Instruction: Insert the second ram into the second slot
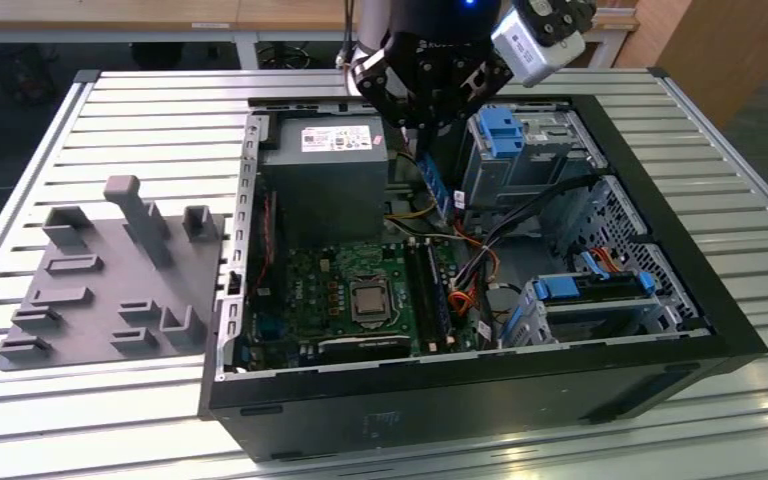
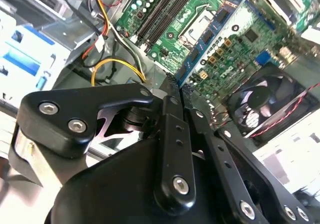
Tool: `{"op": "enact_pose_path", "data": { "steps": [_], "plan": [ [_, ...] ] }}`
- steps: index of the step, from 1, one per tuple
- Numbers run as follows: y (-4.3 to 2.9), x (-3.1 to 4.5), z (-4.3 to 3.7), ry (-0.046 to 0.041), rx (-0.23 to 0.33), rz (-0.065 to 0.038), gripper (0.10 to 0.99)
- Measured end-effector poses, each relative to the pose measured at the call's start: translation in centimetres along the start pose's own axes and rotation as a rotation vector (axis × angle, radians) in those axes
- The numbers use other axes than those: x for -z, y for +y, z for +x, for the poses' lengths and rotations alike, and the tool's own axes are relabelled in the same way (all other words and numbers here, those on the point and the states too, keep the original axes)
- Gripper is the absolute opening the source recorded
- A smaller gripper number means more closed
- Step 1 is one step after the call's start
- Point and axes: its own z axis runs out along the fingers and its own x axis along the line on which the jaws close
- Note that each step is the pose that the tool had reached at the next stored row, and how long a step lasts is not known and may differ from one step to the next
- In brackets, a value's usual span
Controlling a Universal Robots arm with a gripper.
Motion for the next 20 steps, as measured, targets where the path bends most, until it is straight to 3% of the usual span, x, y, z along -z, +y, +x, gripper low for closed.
{"op": "enact_pose_path", "data": {
  "steps": [6, 12, 20],
  "plan": [
    [0.0, -0.04, 0.0, -0.0021, -0.089, 0.001, 0.137],
    [0.0, -0.13, 0.0, -0.0016, -0.099, 0.001, 0.137],
    [-0.04, -0.38, 0.01, 0.0103, -0.1, 0.002, 0.137]
  ]
}}
